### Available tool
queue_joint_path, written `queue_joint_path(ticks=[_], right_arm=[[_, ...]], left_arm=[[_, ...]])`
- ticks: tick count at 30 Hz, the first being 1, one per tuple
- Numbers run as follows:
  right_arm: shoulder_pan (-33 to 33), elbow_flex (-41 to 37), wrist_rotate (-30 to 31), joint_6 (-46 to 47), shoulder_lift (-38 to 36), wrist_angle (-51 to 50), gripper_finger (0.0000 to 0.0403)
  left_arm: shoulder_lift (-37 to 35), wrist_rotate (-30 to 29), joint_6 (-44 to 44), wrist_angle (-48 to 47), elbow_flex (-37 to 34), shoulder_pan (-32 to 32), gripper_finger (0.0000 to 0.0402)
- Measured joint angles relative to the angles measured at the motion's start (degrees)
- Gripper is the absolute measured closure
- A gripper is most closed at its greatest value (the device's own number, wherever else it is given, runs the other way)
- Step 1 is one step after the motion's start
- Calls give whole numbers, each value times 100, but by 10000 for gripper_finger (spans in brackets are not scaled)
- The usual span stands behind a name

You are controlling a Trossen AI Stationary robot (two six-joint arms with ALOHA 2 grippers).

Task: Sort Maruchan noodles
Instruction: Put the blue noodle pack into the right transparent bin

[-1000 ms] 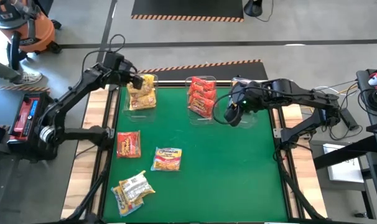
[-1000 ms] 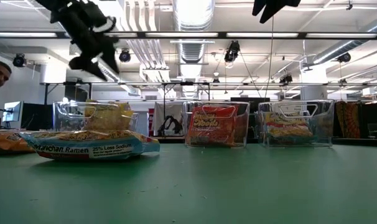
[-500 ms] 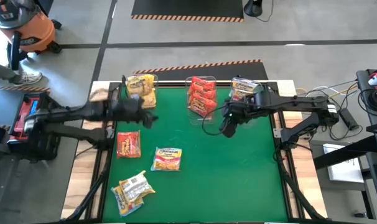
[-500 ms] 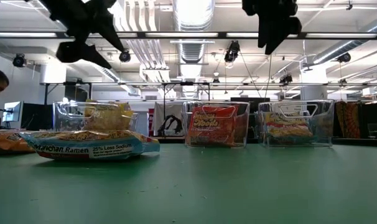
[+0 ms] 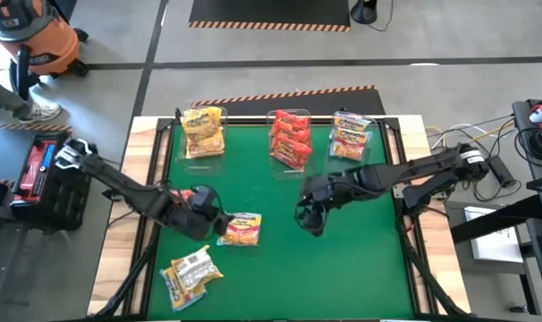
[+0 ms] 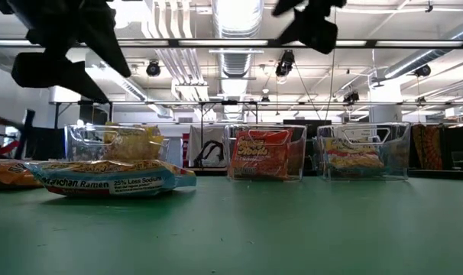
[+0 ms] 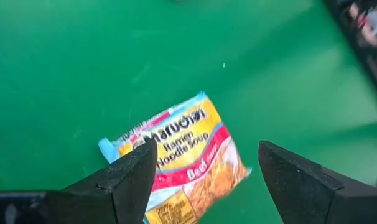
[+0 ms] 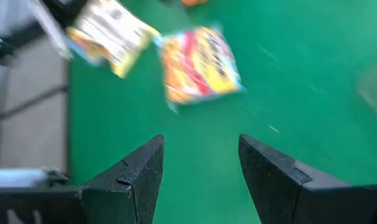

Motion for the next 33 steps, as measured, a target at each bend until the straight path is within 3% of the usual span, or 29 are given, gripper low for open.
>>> queue_joint_path(ticks=[5, 11, 16, 25, 33], right_arm=[[372, -362, 316, 650, 0, 1173, 207], [729, -725, 867, 1976, 0, 1202, 207], [1016, -964, 916, 2496, 0, 1208, 207], [1465, -1213, 902, 2444, 0, 943, 207], [1474, -1213, 905, 1735, 0, 316, 207]], left_arm=[[632, 63, -32, -83, 212, -123, 139], [1413, 456, -82, -90, 474, -244, 139], [2017, 441, -82, -154, 694, -441, 139], [2771, 385, -308, -195, 978, -480, 139], [3609, 269, -408, -163, 1902, -418, 139]])
